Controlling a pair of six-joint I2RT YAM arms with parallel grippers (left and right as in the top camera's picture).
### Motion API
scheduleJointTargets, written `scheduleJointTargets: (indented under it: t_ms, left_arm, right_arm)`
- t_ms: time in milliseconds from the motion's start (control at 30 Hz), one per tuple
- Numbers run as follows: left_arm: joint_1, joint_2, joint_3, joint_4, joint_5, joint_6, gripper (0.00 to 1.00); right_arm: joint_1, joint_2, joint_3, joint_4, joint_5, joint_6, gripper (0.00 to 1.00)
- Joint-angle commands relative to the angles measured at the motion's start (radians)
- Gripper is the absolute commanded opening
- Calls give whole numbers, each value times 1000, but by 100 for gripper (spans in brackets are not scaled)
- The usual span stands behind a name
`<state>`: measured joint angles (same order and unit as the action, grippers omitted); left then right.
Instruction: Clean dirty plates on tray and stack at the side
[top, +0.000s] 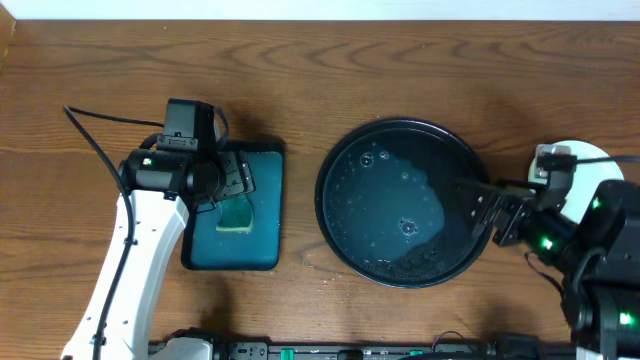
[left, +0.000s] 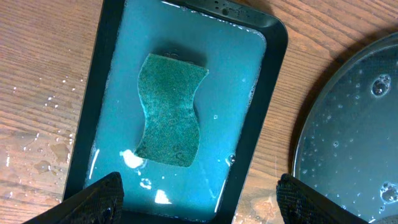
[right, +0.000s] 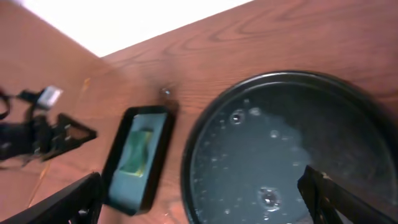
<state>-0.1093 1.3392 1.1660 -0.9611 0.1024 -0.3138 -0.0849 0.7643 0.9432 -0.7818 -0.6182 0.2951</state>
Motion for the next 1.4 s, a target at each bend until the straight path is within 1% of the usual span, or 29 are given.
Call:
scheduleJointTargets:
  t_ms: [0, 100, 233, 367, 500, 567, 700, 867, 1067, 1167, 1367]
  left_arm:
    - [2, 1, 16, 0, 3, 6, 79]
    - [2, 1, 16, 0, 2, 6, 79]
    - [2, 1, 16, 0, 2, 6, 79]
    - [2, 1, 16, 0, 2, 6, 79]
    - [2, 1, 16, 0, 2, 6, 79]
    - [2, 1, 16, 0, 2, 6, 79]
    - [2, 1, 16, 0, 2, 6, 79]
    - [2, 1, 16, 0, 3, 6, 79]
    - [2, 1, 16, 0, 2, 6, 79]
    - [2, 1, 16, 0, 3, 6, 79]
    - [2, 1, 16, 0, 2, 6, 79]
  right_arm:
    - [30, -28, 9, -10, -15, 23, 99]
    - [27, -31, 9, -31, 24, -3, 99]
    - [40, -39, -2, -28, 79, -104, 99]
    - [76, -98, -100, 90, 232, -136, 99]
    - [113, -237, -306, 322, 328, -136, 99]
    - [118, -349, -443, 428, 342, -136, 99]
    - [116, -538, -621, 501, 353, -136, 99]
    - [114, -762, -783, 506, 389, -137, 99]
    - [108, -760, -888, 617, 408, -136, 99]
    - [108, -760, -937, 734, 408, -136, 99]
    - [108, -760, -938, 729, 412, -136, 99]
